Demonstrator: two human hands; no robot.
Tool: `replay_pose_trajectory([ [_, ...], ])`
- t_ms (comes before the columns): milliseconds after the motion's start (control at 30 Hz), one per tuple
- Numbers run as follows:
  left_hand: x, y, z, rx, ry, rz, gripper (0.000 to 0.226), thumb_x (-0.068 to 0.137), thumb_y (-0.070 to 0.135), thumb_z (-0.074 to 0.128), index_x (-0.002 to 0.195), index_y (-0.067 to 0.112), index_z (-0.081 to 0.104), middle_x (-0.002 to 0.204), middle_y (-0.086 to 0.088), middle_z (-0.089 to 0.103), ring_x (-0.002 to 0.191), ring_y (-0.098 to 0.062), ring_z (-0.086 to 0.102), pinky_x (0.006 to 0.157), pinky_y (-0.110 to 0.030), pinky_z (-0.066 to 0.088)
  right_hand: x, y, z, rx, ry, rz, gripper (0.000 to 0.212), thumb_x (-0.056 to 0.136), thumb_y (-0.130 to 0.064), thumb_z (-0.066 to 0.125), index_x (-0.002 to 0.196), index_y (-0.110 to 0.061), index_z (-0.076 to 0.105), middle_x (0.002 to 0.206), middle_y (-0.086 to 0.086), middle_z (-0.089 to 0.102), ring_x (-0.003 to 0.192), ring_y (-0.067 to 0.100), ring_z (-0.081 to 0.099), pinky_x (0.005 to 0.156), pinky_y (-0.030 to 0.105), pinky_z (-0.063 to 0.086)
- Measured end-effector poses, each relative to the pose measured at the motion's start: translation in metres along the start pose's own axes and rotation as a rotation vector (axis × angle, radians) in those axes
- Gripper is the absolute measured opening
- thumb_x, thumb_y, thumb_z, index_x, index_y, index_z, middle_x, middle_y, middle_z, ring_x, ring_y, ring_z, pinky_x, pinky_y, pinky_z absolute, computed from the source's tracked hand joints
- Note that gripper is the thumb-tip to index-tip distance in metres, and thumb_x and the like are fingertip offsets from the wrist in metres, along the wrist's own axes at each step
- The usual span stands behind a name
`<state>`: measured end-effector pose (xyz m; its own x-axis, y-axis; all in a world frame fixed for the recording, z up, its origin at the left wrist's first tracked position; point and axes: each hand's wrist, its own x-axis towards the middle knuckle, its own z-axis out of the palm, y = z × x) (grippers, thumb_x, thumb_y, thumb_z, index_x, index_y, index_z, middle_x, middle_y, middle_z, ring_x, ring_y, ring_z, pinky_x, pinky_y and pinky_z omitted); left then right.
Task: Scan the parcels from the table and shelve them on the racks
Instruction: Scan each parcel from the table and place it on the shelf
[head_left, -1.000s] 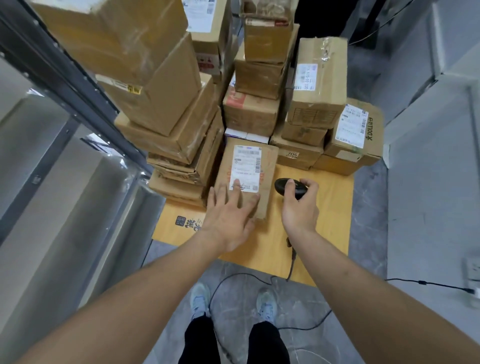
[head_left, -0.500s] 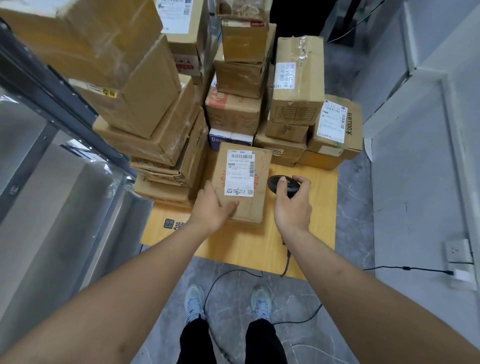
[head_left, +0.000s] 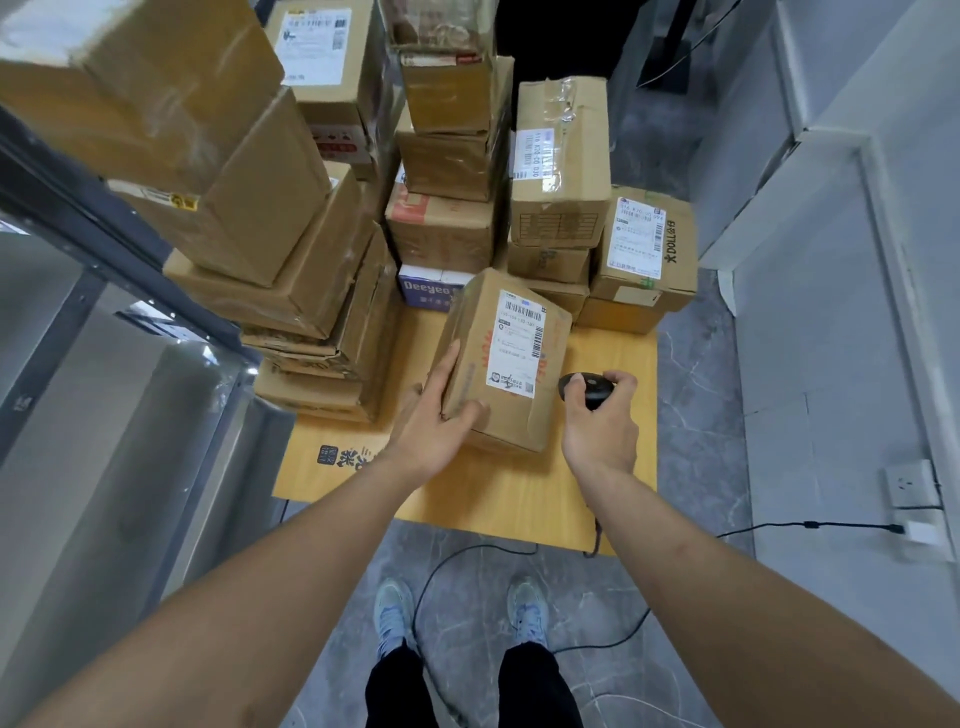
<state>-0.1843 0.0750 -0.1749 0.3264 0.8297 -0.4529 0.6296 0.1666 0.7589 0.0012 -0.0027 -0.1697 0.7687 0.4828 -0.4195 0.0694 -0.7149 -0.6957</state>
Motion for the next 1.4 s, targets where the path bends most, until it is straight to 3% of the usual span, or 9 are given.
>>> replay_pose_trajectory([
  [200,0.002,0.011,-0.004,-0.002,-0.166,0.013,0.091,0.086,0.057,0.064,0.142,0.083,-0.002,0.158,0.005,0.041,0.139,-0.021,0.045,0.119,-0.051,0.037,0.008,0.009,-0.011,-0.013,-0.02,0.016,0.04,0.107,-0.052,0.048,0.14,-0.03,0.038,0.104,-0.002,0.064,0.091,0.026,0.061,0.073,0.036,0.046],
  [367,-0.001,0.022,-0.01,0.079,-0.214,0.045,0.097,0.096,0.04,0.065,0.142,0.082,-0.009,0.152,0.006,0.047,0.132,-0.023,0.053,0.116,-0.046,0.041,0.007,0.013,-0.02,-0.007,-0.032,-0.007,0.037,0.106,-0.053,0.047,0.136,-0.033,0.04,0.101,-0.005,0.063,0.092,0.025,0.062,0.077,0.041,0.053],
  [600,-0.03,0.029,-0.012,0.158,-0.182,0.157,0.09,0.098,0.043,0.06,0.146,0.079,-0.008,0.157,-0.004,0.046,0.136,-0.028,0.05,0.117,-0.052,0.039,-0.006,-0.005,-0.043,0.203,-0.016,-0.01,0.028,0.106,-0.05,0.049,0.127,-0.032,0.049,0.092,-0.019,0.054,0.085,0.014,0.06,0.078,0.039,0.047],
  [767,-0.056,0.034,-0.021,0.158,-0.091,0.195,0.09,0.084,0.063,0.057,0.147,0.078,-0.006,0.147,-0.011,0.056,0.133,-0.034,0.05,0.114,-0.059,0.039,-0.035,-0.033,-0.065,0.367,-0.078,-0.093,0.012,0.095,-0.058,0.052,0.103,-0.05,0.051,0.103,-0.018,0.063,0.094,0.024,0.073,0.085,0.058,0.061],
  [867,-0.075,0.038,-0.033,0.133,-0.037,0.211,0.09,0.083,0.064,0.059,0.146,0.079,-0.004,0.143,-0.014,0.057,0.126,-0.038,0.054,0.104,-0.062,0.048,-0.06,-0.051,-0.079,0.401,-0.117,-0.167,0.013,0.09,-0.061,0.052,0.1,-0.053,0.051,0.105,-0.017,0.065,0.096,0.025,0.072,0.087,0.06,0.061],
  [933,-0.088,0.037,-0.043,0.106,-0.028,0.24,0.091,0.083,0.064,0.061,0.147,0.078,-0.003,0.144,-0.015,0.056,0.129,-0.037,0.053,0.107,-0.061,0.046,-0.081,-0.059,-0.086,0.429,-0.111,-0.203,0.012,0.089,-0.061,0.051,0.099,-0.054,0.051,0.107,-0.016,0.065,0.097,0.026,0.072,0.087,0.06,0.061],
  [1133,-0.148,0.019,-0.078,0.083,0.001,0.326,0.091,0.088,0.059,0.065,0.149,0.076,0.0,0.147,-0.01,0.051,0.123,-0.037,0.061,0.097,-0.047,0.058,-0.16,-0.066,-0.108,0.519,-0.055,-0.3,0.003,0.101,-0.049,0.053,0.103,-0.047,0.054,0.109,-0.002,0.07,0.091,0.025,0.073,0.067,0.039,0.06],
  [1200,-0.173,0.008,-0.089,0.098,0.018,0.354,0.091,0.091,0.056,0.064,0.149,0.076,-0.002,0.152,-0.011,0.048,0.13,-0.035,0.056,0.101,-0.042,0.055,-0.188,-0.066,-0.114,0.531,-0.047,-0.327,0.005,0.103,-0.048,0.053,0.104,-0.043,0.056,0.109,-0.001,0.07,0.082,0.022,0.072,0.062,0.036,0.058],
  [1400,-0.225,-0.029,-0.121,0.103,0.045,0.351,0.092,0.085,0.066,0.061,0.148,0.076,-0.005,0.152,-0.012,0.05,0.137,-0.035,0.049,0.114,-0.063,0.04,-0.265,-0.06,-0.115,0.509,-0.081,-0.362,0.009,0.104,-0.044,0.052,0.108,-0.037,0.056,0.108,0.01,0.073,0.063,0.017,0.064,0.049,0.029,0.05],
])
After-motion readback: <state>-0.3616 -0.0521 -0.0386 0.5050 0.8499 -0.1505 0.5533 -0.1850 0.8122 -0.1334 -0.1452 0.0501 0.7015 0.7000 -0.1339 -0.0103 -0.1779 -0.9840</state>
